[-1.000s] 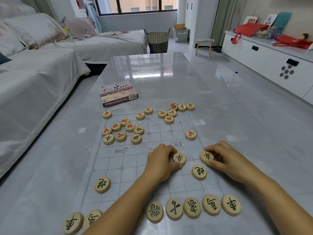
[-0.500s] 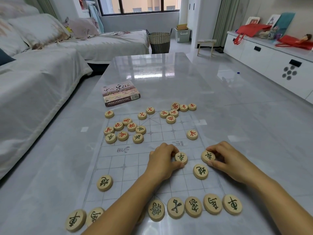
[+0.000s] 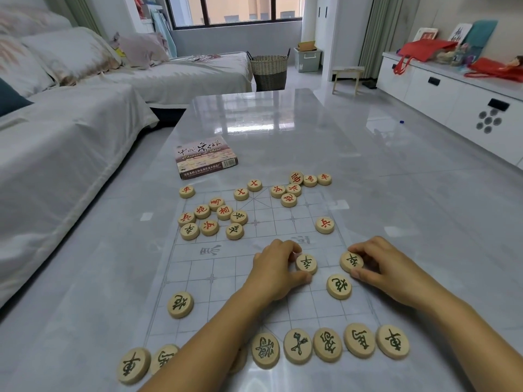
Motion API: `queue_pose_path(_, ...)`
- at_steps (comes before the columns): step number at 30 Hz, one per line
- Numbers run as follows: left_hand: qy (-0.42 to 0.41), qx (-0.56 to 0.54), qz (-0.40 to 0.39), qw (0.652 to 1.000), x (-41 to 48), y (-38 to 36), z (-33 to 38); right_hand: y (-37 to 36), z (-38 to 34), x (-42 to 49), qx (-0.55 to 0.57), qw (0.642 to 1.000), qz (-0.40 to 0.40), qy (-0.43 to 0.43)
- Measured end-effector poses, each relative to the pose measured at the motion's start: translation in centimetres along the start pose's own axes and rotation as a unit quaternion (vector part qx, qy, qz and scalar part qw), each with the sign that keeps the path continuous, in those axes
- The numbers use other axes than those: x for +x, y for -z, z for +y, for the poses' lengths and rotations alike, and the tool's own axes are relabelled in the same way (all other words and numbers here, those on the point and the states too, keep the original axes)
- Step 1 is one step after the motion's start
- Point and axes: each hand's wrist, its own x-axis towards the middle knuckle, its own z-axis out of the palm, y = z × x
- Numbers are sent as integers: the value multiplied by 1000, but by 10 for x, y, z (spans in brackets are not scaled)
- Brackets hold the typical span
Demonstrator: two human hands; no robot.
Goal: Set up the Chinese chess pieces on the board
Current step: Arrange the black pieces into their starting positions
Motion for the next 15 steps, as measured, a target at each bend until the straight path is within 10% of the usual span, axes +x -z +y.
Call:
queue_pose_path(4, -2, -65, 18, 998, 0, 19, -12, 2, 2, 0, -1, 1000, -15, 0)
queue_pose_path(9, 83, 103, 194, 972, 16, 55, -52, 4, 2, 0, 9, 1000, -19, -10)
queue_pose_path(15, 135, 172, 155, 963, 26, 57, -69, 6, -2, 1, 22, 999, -18, -20)
